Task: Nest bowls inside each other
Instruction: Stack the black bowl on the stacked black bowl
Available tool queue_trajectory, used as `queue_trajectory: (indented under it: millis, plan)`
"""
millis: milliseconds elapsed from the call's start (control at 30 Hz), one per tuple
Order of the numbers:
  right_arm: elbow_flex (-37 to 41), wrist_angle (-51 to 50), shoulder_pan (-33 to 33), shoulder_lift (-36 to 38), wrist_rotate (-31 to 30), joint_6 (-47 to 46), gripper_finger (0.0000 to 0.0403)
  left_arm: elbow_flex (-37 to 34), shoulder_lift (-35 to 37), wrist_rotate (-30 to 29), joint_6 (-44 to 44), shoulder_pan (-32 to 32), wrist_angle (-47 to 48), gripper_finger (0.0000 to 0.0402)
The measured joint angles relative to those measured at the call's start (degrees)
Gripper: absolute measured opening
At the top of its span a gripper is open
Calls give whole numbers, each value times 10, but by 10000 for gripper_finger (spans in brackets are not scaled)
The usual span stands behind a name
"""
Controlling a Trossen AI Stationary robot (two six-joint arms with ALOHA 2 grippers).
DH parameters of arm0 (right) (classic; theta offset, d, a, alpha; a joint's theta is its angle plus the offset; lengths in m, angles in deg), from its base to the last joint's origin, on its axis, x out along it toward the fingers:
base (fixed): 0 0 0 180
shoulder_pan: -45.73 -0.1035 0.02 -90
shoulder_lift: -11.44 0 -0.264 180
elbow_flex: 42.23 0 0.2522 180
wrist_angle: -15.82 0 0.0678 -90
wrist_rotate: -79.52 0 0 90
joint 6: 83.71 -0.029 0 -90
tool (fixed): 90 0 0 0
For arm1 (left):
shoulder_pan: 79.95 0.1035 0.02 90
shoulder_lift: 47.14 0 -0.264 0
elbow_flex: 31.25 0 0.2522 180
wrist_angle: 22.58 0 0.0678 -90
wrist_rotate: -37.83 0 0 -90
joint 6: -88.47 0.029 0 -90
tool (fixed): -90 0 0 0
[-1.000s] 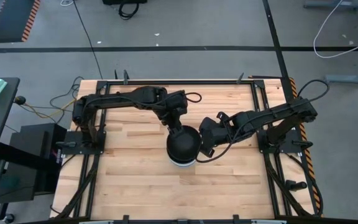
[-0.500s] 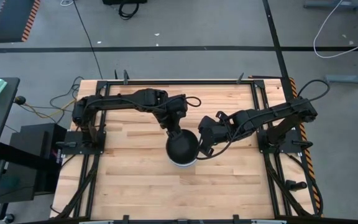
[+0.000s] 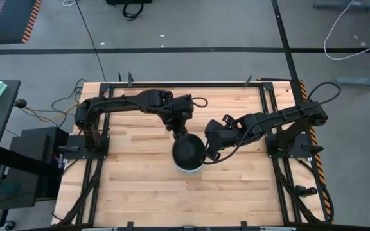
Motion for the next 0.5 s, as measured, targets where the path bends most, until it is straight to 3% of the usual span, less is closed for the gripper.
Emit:
queue_trajectory:
  millis: [233, 500]
  plan:
    - [0, 0, 0, 0, 0, 1, 16, 0, 13, -4, 0, 22, 1, 158]
    - [0, 2, 0, 0, 0, 2, 14, 1, 31, -83, 4, 21, 19, 123]
